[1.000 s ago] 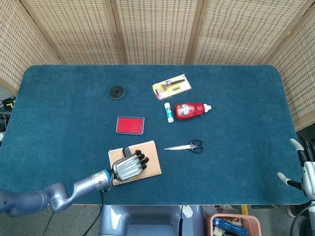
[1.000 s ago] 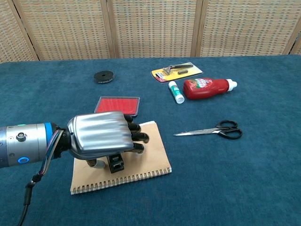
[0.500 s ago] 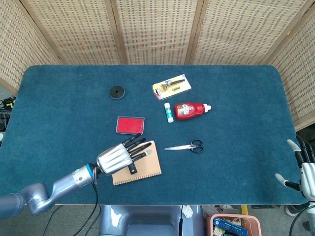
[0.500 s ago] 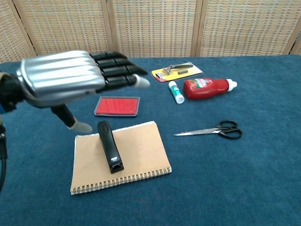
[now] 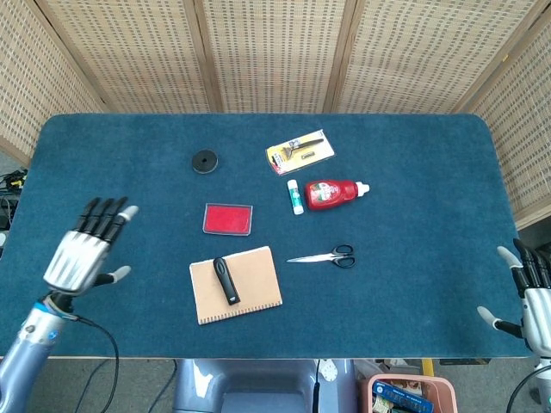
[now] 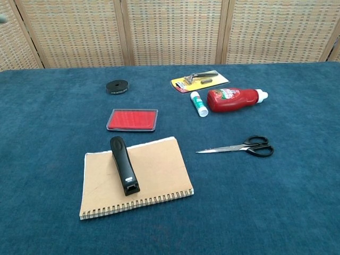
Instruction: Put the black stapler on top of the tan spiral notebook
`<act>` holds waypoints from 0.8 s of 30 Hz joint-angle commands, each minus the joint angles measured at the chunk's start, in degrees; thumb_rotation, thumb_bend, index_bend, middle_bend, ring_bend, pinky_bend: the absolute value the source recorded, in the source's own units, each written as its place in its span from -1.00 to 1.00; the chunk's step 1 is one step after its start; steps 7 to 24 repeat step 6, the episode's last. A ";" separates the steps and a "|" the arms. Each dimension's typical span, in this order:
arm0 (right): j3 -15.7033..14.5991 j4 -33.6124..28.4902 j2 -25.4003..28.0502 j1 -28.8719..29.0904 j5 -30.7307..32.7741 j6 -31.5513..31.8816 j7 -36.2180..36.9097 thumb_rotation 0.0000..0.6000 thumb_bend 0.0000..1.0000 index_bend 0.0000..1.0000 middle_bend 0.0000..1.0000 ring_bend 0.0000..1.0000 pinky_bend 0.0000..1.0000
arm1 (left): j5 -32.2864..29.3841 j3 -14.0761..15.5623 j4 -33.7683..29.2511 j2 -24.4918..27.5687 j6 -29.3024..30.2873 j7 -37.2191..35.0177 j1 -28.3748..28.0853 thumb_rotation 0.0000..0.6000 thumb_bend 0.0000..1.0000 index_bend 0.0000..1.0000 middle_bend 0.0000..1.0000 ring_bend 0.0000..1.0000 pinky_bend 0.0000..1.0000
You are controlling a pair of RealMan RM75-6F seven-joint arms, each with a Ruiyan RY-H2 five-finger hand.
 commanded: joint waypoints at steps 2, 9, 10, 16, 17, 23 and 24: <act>-0.22 0.15 -0.36 -0.18 -0.70 0.70 -2.02 1.00 -1.00 -1.00 -1.00 -1.00 -1.00 | -7.00 1.27 2.34 -0.09 6.59 -7.35 10.03 1.00 -0.96 -1.00 -1.00 -1.00 -1.00; -0.36 0.10 -0.97 -0.15 -0.71 0.60 -4.32 1.00 -1.00 -1.00 -1.00 -1.00 -1.00 | -6.58 1.27 3.52 0.47 5.14 -8.23 10.98 1.00 -0.96 -1.00 -1.00 -1.00 -1.00; -0.36 0.10 -0.97 -0.15 -0.71 0.60 -4.32 1.00 -1.00 -1.00 -1.00 -1.00 -1.00 | -6.58 1.27 3.52 0.47 5.14 -8.23 10.98 1.00 -0.96 -1.00 -1.00 -1.00 -1.00; -0.36 0.10 -0.97 -0.15 -0.71 0.60 -4.32 1.00 -1.00 -1.00 -1.00 -1.00 -1.00 | -6.58 1.27 3.52 0.47 5.14 -8.23 10.98 1.00 -0.96 -1.00 -1.00 -1.00 -1.00; -0.36 0.10 -0.97 -0.15 -0.71 0.60 -4.32 1.00 -1.00 -1.00 -1.00 -1.00 -1.00 | -6.58 1.27 3.52 0.47 5.14 -8.23 10.98 1.00 -0.96 -1.00 -1.00 -1.00 -1.00; -0.36 0.10 -0.97 -0.15 -0.71 0.60 -4.32 1.00 -1.00 -1.00 -1.00 -1.00 -1.00 | -6.58 1.27 3.52 0.47 5.14 -8.23 10.98 1.00 -0.96 -1.00 -1.00 -1.00 -1.00; -0.36 0.10 -0.97 -0.15 -0.71 0.60 -4.32 1.00 -1.00 -1.00 -1.00 -1.00 -1.00 | -6.58 1.27 3.52 0.47 5.14 -8.23 10.98 1.00 -0.96 -1.00 -1.00 -1.00 -1.00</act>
